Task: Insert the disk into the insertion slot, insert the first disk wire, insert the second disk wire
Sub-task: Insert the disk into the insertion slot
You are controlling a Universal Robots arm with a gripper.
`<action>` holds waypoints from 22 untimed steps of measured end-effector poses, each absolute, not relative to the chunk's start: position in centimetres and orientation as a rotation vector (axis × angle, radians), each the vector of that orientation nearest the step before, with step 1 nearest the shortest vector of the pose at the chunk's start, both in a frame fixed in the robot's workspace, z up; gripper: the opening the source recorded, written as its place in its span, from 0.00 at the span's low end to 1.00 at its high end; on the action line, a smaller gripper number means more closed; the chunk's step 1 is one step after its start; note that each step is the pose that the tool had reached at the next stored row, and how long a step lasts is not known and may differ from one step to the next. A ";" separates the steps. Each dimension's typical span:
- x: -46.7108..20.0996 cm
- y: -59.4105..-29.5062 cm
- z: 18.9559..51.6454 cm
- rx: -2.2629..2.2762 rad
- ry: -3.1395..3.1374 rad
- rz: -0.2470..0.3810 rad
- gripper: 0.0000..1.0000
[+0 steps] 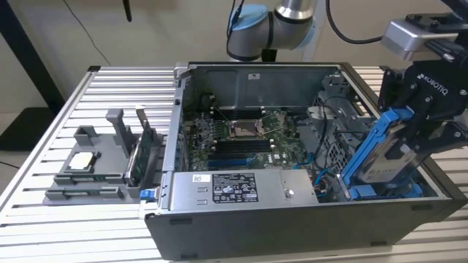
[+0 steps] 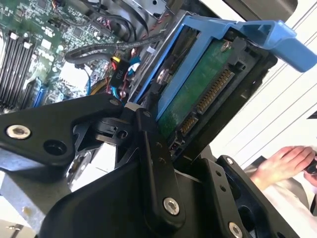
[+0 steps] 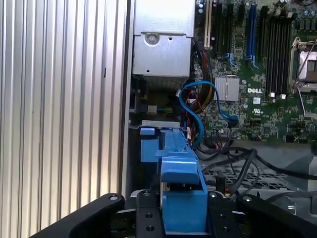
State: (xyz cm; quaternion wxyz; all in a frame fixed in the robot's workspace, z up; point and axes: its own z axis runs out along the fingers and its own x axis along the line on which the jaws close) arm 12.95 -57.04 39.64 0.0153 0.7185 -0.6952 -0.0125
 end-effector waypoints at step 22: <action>13.0 -57.0 36.1 2.236 -2.163 -0.039 0.33</action>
